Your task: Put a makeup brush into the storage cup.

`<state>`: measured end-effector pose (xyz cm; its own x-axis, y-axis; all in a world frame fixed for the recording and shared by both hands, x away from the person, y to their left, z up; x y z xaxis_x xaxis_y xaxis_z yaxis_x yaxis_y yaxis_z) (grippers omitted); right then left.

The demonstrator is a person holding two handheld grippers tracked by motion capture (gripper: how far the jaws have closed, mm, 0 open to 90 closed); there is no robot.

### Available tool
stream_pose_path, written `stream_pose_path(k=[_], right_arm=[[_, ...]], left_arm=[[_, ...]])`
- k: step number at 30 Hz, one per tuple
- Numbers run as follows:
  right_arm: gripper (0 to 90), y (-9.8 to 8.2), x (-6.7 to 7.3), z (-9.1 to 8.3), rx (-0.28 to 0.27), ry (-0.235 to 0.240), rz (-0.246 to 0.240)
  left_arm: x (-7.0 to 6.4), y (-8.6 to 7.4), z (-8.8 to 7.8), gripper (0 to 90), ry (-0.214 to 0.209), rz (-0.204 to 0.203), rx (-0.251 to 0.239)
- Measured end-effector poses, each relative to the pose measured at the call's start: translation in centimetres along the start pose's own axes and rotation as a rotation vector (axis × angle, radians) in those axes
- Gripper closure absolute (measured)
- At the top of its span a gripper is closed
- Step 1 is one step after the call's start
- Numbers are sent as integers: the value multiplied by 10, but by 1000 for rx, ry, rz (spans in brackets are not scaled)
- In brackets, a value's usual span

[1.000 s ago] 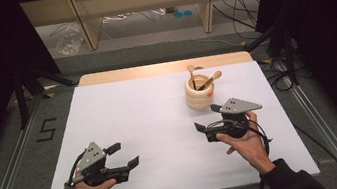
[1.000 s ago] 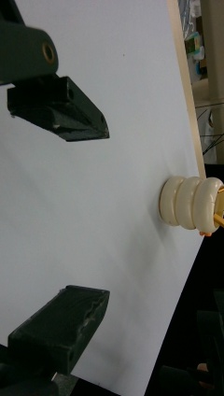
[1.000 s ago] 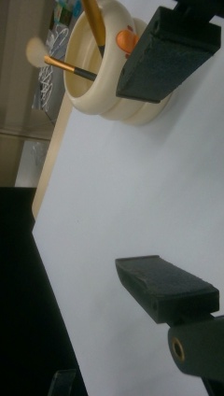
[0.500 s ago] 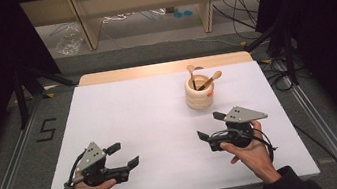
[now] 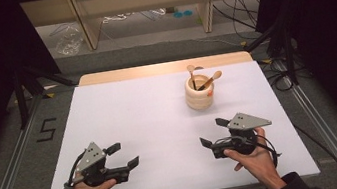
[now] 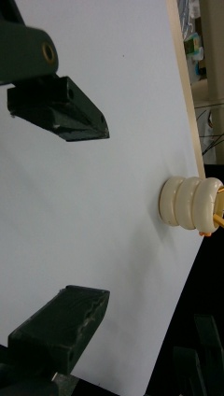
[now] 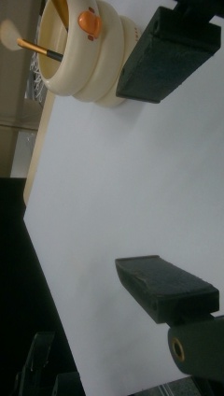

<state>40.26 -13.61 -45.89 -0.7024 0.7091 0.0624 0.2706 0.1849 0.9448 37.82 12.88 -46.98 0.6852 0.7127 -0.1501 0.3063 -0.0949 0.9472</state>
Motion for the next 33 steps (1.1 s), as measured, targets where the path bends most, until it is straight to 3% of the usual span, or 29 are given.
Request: stream_pose_path(k=[10, 13, 15, 19, 22, 26, 30, 31, 33], right_arm=[[161, -7, 7, -7, 6, 10, 11], [161, -9, 8, -8, 1, 12, 21], [161, -11, 7, -10, 13, 7, 18], [161, -13, 6, -11, 15, 4, 18], [161, -14, 6, -10, 17, 7, 21], [161, -14, 6, -9, 19, 4, 17], [161, -15, 6, -9, 23, 1, 20], [161, -15, 5, -9, 24, 0, 21], [161, -15, 5, -9, 25, -1, 22]], left_arm=[[0, 0, 0, 184, 7, 2, 4], [0, 1, 0, 184, -10, 21, -1], [0, 0, 0, 184, -3, -1, 0], [1, 0, 0, 184, -3, 21, 5], [-1, 0, 0, 184, 1, 0, 2], [0, 0, 0, 184, -4, 22, 5], [1, 0, 0, 184, -3, 23, 7], [0, 0, 1, 184, 1, -1, 3], [0, 0, 1, 184, -2, 14, 6]])
Point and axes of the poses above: each handheld gripper's, and its own axes: z roughly forward along the jaws, y roughly out of its top, x roughly to its left, the point moved 10 cm from there along z, roughly forward along the jaws, and after that the axes turned 5 degrees about -x, right-handed, at the moved point
